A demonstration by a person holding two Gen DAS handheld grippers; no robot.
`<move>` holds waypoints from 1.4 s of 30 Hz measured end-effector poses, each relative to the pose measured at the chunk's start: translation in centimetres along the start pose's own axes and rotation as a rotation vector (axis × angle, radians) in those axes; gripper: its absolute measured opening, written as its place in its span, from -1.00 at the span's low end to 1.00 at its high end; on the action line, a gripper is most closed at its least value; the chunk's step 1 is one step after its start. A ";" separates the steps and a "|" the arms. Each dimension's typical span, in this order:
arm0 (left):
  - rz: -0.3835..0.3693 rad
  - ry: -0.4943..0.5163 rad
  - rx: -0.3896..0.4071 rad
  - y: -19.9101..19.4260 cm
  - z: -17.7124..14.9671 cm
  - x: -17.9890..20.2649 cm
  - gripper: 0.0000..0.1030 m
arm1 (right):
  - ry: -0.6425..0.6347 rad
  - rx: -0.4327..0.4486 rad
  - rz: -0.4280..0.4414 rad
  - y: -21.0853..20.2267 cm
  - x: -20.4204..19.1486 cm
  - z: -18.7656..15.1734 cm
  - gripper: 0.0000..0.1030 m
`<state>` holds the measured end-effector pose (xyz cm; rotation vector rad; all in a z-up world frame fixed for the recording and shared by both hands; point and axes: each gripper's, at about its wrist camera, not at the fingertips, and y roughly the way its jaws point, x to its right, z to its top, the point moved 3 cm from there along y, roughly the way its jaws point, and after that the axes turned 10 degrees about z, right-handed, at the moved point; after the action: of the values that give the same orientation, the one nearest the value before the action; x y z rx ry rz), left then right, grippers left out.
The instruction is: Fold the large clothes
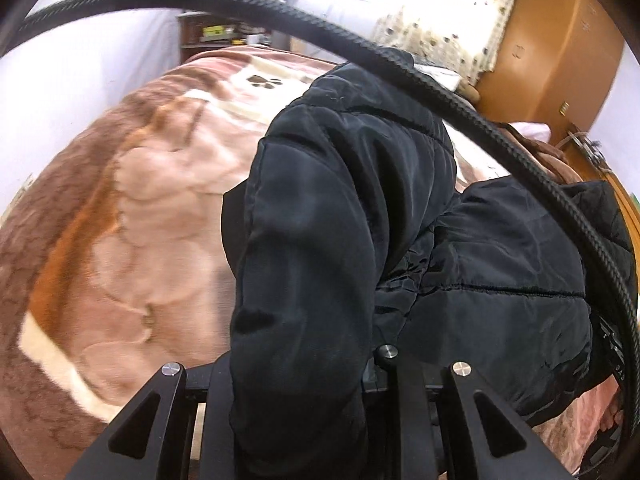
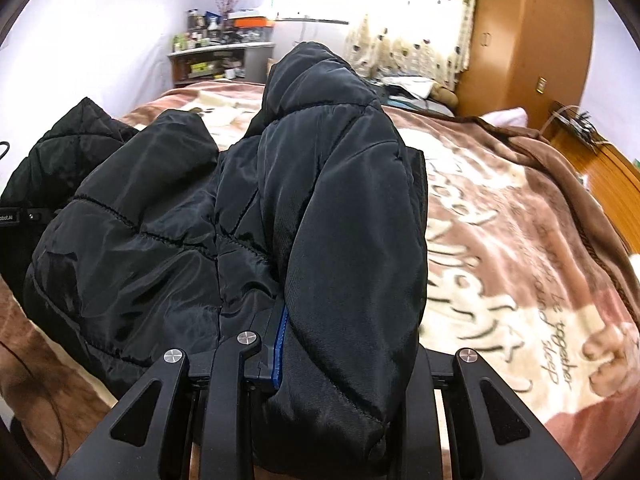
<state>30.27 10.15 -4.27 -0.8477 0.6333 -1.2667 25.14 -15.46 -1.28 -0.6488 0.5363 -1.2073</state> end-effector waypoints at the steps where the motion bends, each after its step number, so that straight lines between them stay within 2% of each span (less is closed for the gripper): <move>1: 0.012 -0.006 0.001 -0.2 -0.1 -1.0 -0.51 | -0.009 0.000 0.005 0.1 -0.9 0.0 -0.48; 4: 0.035 -0.027 -0.001 0.0 0.9 -2.4 -0.51 | -0.018 -0.004 0.028 1.3 -1.7 0.6 -0.48; 9: 0.067 -0.069 -0.019 0.9 0.2 -5.6 -0.51 | -0.024 -0.015 0.062 2.7 -4.4 0.1 -0.48; 14: 0.089 -0.086 -0.039 2.1 -1.0 -7.7 -0.50 | -0.019 -0.044 0.072 4.8 -5.0 -0.9 -0.47; 23: 0.112 -0.063 -0.062 4.7 -1.9 -8.4 -0.43 | 0.003 -0.123 0.043 7.4 -4.6 -3.5 -0.45; 32: 0.158 -0.057 -0.089 5.6 -2.3 -8.0 -0.14 | 0.066 -0.169 0.031 8.9 -3.5 -4.9 -0.28; 36: 0.153 -0.087 -0.103 5.6 -2.7 -8.2 0.01 | 0.105 -0.182 0.037 8.8 -3.4 -5.1 -0.20; 40: 0.151 -0.110 -0.113 5.6 -2.8 -9.2 0.19 | 0.132 -0.185 0.043 8.4 -3.0 -5.1 -0.03; 42: 0.156 -0.103 -0.112 5.4 -3.0 -9.4 0.22 | 0.130 -0.182 0.038 8.1 -3.0 -5.2 0.05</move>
<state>28.94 19.17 -10.85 -0.9318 0.6795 -1.0480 26.19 -11.65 -10.57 -0.7143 0.7713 -1.1789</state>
